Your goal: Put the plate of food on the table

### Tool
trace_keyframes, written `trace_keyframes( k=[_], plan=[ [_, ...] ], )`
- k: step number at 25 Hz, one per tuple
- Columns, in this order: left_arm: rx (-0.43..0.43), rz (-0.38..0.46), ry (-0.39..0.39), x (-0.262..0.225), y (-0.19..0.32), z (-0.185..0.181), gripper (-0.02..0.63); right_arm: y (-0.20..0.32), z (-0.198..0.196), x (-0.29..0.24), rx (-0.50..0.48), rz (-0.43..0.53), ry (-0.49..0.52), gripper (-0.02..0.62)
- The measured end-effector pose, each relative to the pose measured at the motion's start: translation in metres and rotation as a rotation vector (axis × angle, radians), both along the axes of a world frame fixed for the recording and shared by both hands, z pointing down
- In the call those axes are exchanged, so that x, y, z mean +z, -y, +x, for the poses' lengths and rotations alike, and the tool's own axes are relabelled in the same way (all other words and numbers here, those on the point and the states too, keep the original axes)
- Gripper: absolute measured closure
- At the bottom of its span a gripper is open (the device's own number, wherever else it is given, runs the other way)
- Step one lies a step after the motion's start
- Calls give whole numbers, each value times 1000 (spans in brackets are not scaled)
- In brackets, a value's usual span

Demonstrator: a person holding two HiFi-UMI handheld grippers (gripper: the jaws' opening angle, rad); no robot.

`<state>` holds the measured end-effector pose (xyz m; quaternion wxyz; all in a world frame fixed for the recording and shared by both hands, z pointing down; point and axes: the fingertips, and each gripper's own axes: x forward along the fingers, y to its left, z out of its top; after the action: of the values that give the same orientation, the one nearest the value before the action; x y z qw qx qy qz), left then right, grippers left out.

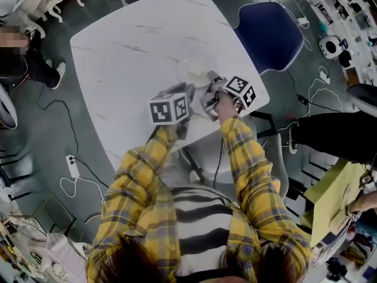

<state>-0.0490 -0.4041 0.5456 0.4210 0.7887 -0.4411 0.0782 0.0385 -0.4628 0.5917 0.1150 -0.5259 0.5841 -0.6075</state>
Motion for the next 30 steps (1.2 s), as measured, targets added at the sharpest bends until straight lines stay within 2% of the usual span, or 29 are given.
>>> trace_keyframes(
  k=[5, 10, 15, 19, 24, 30],
  plan=[
    [-2, 0, 4, 0, -1, 0, 512, 1, 2, -6, -56, 19, -131, 529],
    [-2, 3, 7, -2, -1, 1, 512, 0, 7, -7, -110, 18, -283, 522],
    [-5, 6, 14, -1, -4, 0, 511, -1, 17, -8, -190, 29, -537, 492],
    [-13, 10, 18, -3, -6, -3, 509, -1, 26, -12, -233, 56, -672, 485],
    [-14, 22, 35, -6, -7, -3, 508, 0, 26, -26, -280, 147, -812, 485],
    [-35, 55, 46, -13, -13, -5, 510, -6, 20, -61, -312, 353, -956, 489]
  ],
)
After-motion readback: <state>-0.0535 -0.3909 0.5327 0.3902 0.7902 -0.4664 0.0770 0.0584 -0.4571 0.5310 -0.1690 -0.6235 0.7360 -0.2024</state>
